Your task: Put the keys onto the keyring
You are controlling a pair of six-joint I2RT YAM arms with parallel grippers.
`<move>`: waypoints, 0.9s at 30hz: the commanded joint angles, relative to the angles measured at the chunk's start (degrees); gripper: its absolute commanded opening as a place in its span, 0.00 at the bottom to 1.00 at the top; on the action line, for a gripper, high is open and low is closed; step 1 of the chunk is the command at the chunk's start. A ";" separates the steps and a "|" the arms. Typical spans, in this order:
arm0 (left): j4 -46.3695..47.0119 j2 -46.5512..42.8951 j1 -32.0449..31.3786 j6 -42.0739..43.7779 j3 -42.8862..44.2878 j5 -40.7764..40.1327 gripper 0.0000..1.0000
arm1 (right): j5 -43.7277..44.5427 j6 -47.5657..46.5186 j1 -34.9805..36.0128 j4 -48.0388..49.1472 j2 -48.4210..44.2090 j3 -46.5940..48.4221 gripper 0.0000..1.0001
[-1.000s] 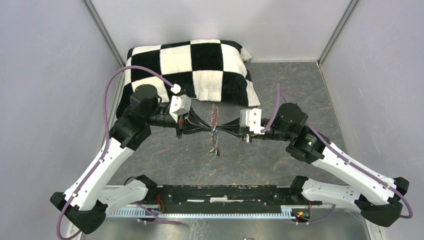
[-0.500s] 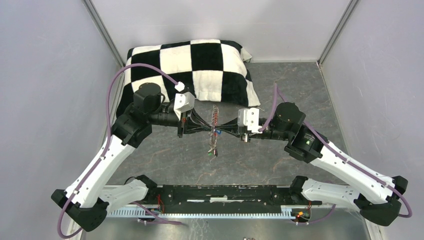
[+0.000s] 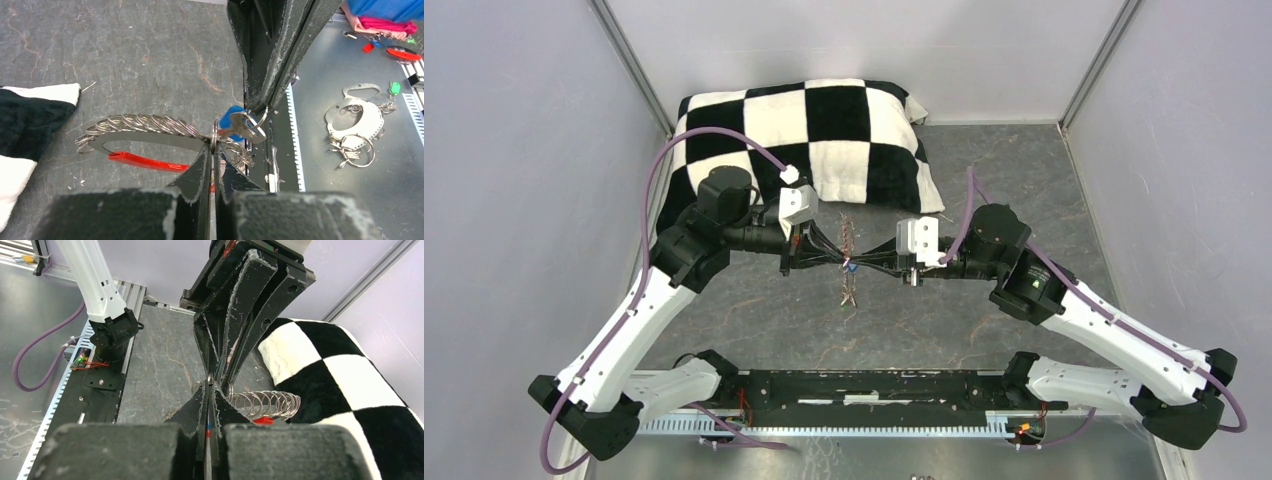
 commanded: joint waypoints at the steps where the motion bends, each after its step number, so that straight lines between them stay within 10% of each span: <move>1: 0.01 -1.10 -0.41 5.01 2.55 2.00 0.02 | 0.27 0.14 0.29 1.85 0.31 2.57 0.01; 11: -3.49 -3.01 -0.65 11.69 1.77 4.93 0.02 | 7.18 -3.42 -0.08 -1.41 -2.00 0.49 0.00; 27: -9.44 -4.33 -0.65 25.91 2.10 9.79 0.02 | -7.84 -13.75 -0.14 -18.67 3.49 11.88 0.01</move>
